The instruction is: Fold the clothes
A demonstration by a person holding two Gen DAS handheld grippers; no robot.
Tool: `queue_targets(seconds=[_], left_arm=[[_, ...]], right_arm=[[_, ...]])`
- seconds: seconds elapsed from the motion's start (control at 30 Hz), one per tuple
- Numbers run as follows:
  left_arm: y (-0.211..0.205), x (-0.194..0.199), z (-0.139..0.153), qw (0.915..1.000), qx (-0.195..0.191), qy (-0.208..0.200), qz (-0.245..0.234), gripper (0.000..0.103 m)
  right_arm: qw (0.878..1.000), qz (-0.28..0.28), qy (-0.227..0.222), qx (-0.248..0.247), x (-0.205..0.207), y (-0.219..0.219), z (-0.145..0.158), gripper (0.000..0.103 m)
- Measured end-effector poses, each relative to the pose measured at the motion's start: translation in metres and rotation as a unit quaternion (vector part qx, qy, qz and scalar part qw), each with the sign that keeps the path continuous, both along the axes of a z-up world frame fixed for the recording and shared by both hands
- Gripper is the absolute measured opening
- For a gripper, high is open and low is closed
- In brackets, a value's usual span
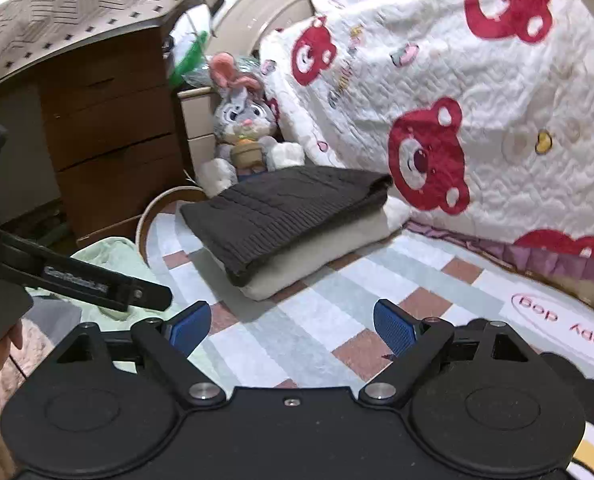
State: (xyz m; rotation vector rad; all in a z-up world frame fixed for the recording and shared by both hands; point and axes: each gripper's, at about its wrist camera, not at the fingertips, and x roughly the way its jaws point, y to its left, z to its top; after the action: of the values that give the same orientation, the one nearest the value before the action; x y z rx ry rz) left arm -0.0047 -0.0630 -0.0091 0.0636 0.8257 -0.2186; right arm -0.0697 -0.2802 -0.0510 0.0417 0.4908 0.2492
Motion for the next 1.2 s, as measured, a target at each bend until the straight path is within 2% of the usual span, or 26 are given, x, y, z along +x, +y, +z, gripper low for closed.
queue_targets(seconds=[0.2,0.53,0.67,0.93,1.2], left_arm=[[-0.002,-0.014,0.006,1.0,0.005,0.0,-0.007,0.097],[-0.011,-0.028,0.011,0.9996,0.011,-0.002,-0.025,0.097],[-0.015,-0.031,0.012,0.9994,0.015,-0.002,-0.031,0.097],[-0.021,-0.035,0.014,0.9991,0.022,-0.006,-0.035,0.103],[-0.023,-0.038,0.016,0.9989,0.028,-0.018,-0.034,0.103]], right_arm=[[1.0,-0.013,0.0,0.002,-0.011,0.003,0.011,0.092],[0.997,-0.022,0.023,0.064,-0.02,-0.003,0.012,0.092],[0.998,-0.029,0.017,0.049,-0.025,-0.003,0.013,0.092],[0.998,-0.027,0.011,0.051,-0.034,-0.006,0.014,0.092],[0.999,-0.029,0.003,0.046,-0.039,-0.006,0.016,0.092]])
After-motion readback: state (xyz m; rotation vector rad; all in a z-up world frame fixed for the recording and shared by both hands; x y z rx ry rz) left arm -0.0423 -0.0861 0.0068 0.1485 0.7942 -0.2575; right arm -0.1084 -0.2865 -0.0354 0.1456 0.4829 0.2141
